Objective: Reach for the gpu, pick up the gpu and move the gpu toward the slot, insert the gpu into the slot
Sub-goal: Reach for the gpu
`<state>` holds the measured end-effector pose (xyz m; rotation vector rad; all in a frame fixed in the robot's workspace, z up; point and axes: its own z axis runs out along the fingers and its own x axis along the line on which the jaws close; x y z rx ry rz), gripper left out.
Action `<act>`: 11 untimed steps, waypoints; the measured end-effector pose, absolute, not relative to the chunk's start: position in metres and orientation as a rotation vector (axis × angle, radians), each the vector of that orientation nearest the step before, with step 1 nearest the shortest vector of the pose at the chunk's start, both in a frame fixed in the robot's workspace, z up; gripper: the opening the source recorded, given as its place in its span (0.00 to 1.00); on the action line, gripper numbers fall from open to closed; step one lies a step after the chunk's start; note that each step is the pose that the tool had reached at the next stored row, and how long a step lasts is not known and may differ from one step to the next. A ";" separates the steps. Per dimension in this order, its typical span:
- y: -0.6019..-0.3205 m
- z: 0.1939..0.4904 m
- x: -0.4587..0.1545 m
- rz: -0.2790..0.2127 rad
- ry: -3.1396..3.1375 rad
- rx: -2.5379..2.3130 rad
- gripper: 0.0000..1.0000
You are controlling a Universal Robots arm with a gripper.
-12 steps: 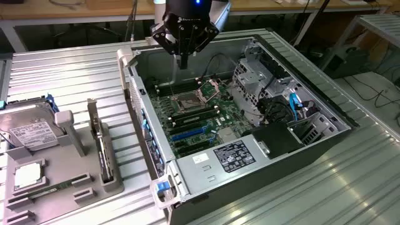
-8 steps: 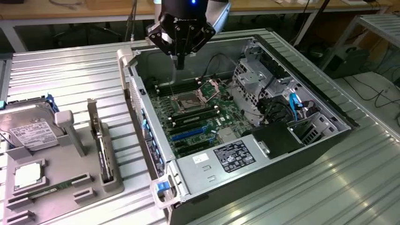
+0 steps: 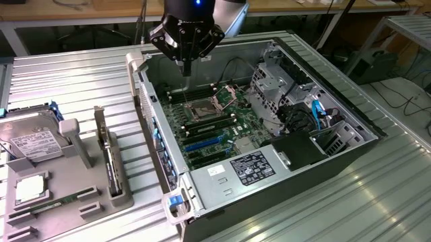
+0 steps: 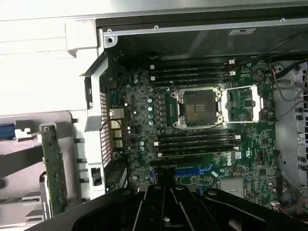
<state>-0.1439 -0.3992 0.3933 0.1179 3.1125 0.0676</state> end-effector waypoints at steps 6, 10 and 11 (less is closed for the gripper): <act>-0.401 0.393 -0.151 0.068 3.114 0.079 0.11; -0.401 0.393 -0.154 0.069 3.115 0.043 0.11; -0.402 0.393 -0.156 0.069 3.116 0.038 0.11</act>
